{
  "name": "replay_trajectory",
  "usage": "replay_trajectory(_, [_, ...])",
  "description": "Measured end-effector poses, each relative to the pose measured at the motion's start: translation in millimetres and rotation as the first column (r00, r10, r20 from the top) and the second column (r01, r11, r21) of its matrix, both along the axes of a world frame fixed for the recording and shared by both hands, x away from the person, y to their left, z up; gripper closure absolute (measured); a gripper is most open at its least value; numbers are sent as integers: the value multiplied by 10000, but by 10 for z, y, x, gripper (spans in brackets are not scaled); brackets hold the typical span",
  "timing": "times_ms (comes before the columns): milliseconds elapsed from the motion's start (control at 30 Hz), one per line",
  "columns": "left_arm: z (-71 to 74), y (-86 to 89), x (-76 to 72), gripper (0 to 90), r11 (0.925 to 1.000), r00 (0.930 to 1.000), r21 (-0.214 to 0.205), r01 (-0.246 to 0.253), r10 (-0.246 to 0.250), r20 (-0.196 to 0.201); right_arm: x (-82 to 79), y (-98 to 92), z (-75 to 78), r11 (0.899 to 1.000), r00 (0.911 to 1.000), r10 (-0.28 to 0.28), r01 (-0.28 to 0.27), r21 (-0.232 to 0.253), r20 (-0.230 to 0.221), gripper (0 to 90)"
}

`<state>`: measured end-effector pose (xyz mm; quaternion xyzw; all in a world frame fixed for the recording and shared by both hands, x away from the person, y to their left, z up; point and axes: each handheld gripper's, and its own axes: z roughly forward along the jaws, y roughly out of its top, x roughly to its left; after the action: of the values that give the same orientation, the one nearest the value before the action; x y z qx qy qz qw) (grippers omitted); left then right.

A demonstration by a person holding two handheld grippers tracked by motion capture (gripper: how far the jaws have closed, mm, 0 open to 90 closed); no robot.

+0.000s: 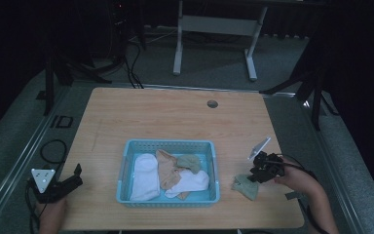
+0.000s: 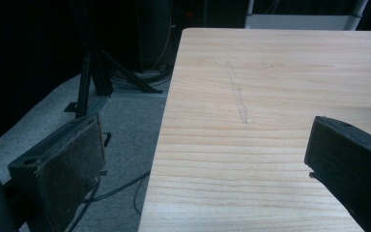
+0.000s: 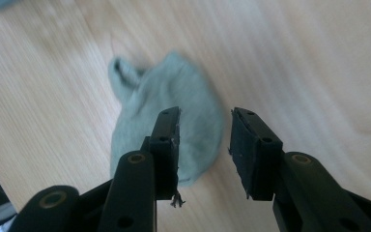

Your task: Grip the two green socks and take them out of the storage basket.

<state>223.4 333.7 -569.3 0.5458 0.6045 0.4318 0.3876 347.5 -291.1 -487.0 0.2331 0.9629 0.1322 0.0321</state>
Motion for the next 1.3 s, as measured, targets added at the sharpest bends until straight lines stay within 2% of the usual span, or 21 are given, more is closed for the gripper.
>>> replay_trajectory(200, [0, 2, 1, 3, 10000, 10000, -13, -8, 8, -2, 5, 61, 161, 9996, 9991, 170, -179, 230, 384, 616])
replay_trajectory(367, [0, 2, 1, 3, 10000, 10000, -3, 6, -6, -2, 25, 207, 321, 9980, 9965, 525, -546, 309, 648, 589])
replay_trajectory(767, [0, 2, -2, 4, 10000, 10000, -9, 27, -27, 8, 40, 535, 505, 9916, 9886, 1214, -1248, 335, 896, 589])
replay_trajectory(1067, [0, 2, -3, 3, 10000, 10000, -12, 36, -36, 21, 22, 853, 680, 9804, 9782, 1768, -1848, 687, 1086, 593])
replay_trajectory(1300, [0, 3, -2, 4, 10000, 10000, -11, 54, -54, 15, 22, 1064, 728, 9711, 9690, 2177, -2270, 739, 1170, 601])
